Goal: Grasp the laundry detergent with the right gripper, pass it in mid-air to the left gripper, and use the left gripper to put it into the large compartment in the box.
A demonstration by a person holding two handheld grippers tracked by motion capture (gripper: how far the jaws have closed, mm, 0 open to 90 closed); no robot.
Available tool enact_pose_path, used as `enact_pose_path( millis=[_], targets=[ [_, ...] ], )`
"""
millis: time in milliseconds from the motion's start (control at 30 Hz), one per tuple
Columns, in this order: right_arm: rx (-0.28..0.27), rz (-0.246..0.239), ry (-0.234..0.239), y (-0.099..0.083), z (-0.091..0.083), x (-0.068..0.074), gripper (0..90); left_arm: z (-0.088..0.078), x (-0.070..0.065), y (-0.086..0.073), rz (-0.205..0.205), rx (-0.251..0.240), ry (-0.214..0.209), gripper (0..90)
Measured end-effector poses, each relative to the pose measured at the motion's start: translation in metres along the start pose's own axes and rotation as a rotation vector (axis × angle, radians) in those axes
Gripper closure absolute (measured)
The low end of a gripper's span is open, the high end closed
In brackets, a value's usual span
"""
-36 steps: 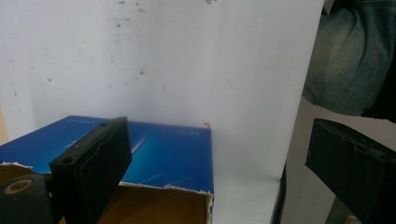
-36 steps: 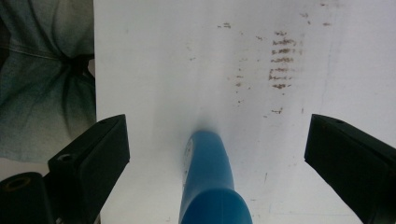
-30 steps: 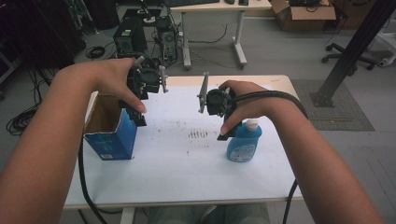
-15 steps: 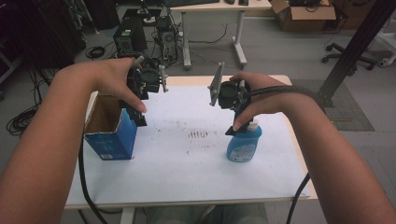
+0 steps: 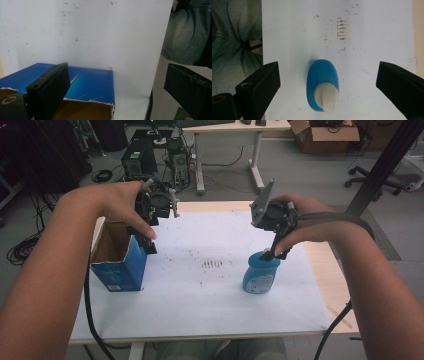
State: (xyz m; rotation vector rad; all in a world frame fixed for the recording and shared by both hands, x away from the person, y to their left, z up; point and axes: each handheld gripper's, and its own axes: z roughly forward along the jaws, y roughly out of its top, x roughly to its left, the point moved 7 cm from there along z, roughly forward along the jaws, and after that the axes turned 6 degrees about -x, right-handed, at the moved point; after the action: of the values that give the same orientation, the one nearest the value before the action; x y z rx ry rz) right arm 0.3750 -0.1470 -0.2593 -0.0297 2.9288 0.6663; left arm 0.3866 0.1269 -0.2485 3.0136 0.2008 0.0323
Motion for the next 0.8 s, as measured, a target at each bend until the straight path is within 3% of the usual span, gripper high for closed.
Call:
enact_pose_path(
  millis=[100, 300, 433, 533, 800],
  targets=[
    [-0.018, 0.012, 0.004, -0.006, -0.003, 0.0, 5.6, 0.0, 0.0, 0.001, -0.004, -0.003, -0.001, 6.9],
    [-0.14, 0.035, -0.012, -0.018, -0.01, 0.0, 5.2, 0.0, 0.001, 0.001, -0.004, -0.005, -0.002, 6.9],
    [-0.18, 0.043, -0.02, -0.025, -0.011, 0.0, 4.8, 0.0, 0.001, 0.001, -0.007, -0.002, -0.005, 6.9],
    [-0.263, 0.052, -0.013, -0.033, -0.012, 0.001, 4.6, 0.0, 0.001, 0.001, -0.01, -0.005, -0.007, 6.9],
    [-0.359, 0.074, -0.014, -0.047, -0.008, 0.001, 4.4, -0.001, 0.001, -0.001, -0.018, -0.009, -0.007, 6.9]
  ],
)
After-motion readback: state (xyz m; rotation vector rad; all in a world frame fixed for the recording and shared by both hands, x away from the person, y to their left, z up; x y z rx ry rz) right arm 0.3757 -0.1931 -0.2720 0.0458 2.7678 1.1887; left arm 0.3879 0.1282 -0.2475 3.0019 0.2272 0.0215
